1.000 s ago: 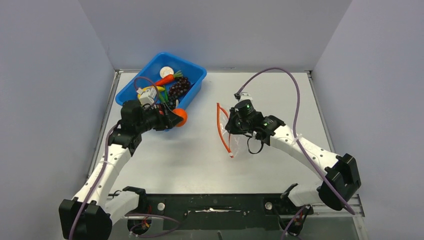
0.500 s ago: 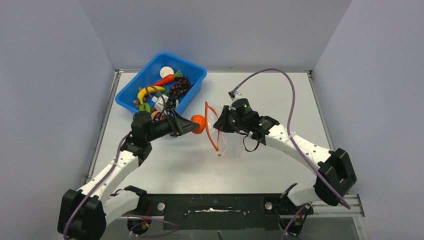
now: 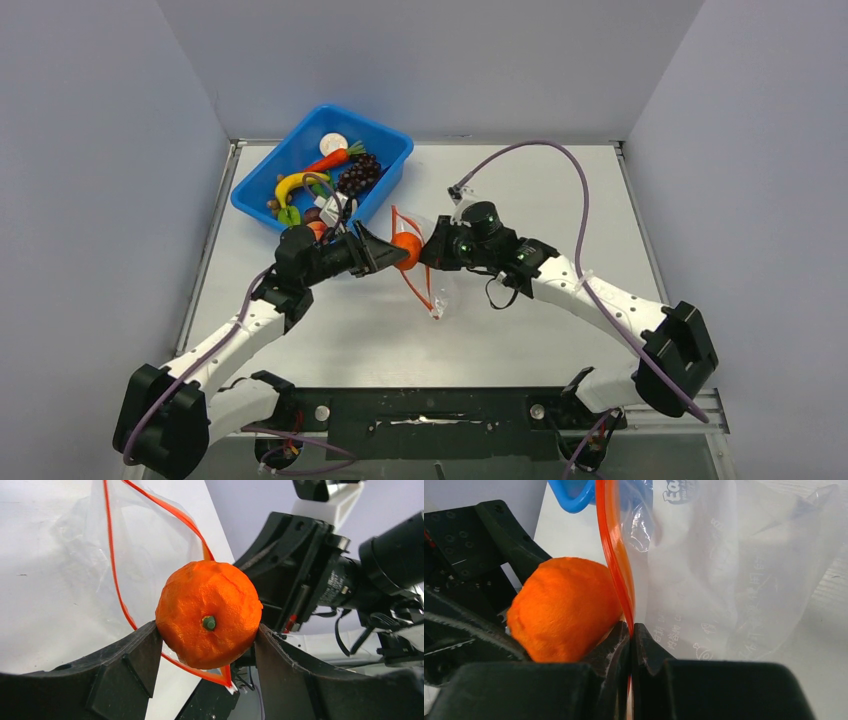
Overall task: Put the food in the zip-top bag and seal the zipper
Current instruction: Place the fake fruit in the zipper food storage bag.
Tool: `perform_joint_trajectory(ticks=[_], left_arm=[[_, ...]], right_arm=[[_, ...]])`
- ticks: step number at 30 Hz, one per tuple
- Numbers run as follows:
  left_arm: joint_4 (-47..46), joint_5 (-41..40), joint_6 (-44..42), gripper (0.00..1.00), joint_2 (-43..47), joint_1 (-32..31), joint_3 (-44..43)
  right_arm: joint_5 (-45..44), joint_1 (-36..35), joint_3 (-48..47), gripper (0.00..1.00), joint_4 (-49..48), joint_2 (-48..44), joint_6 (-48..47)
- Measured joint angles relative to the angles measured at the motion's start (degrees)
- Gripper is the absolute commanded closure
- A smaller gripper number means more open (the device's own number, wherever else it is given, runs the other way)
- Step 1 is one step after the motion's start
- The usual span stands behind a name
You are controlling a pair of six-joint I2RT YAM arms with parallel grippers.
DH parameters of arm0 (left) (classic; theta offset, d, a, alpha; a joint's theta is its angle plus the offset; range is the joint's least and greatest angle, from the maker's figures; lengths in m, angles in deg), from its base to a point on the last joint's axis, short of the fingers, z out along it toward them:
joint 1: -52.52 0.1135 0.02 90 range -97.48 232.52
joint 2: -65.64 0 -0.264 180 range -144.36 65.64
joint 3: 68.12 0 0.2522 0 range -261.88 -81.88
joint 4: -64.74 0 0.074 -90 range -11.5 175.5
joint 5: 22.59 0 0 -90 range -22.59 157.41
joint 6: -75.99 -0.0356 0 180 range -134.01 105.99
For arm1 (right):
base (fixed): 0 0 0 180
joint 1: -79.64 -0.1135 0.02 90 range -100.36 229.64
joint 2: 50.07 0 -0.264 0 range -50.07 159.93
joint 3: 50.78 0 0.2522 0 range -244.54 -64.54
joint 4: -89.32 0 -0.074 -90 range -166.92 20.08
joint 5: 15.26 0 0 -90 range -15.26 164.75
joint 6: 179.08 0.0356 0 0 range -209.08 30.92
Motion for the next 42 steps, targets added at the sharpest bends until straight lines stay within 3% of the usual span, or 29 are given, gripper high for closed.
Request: perform_joint_trajectory(ticks=[14,28,30,35,42], left_arm=[[3.8,-6.6,-2.1,0.69,-0.5,-3.0,-0.3],[14.6,-13.5,-7.3,0.69,-3.3,-5.7,-2.4],[14.6,-13.3,-7.2,0.64,-4.1,-5.7,-3.0],[14.6,-11.6,-6.7,0.40,-4.5,-6.0,-4.5],[20.4,-13.0,-9.6,0.27,0.3,-6.3,-6.0]], right_arm=[[-1.5,-1.4,1.9,1.00,1.3,-2.9,-0.9],[-2.5,-2.6,3.1,1.00,-0.9,-7.8,-0.7],[-2.2,-2.6,3.1,1.00,-1.3,-7.4,-0.6],[-2.1,-2.6,3.2,1.00,-1.5,-6.5,-0.6],[-2.4,-2.6,3.7,1.00,-2.5,-6.5,0.1]])
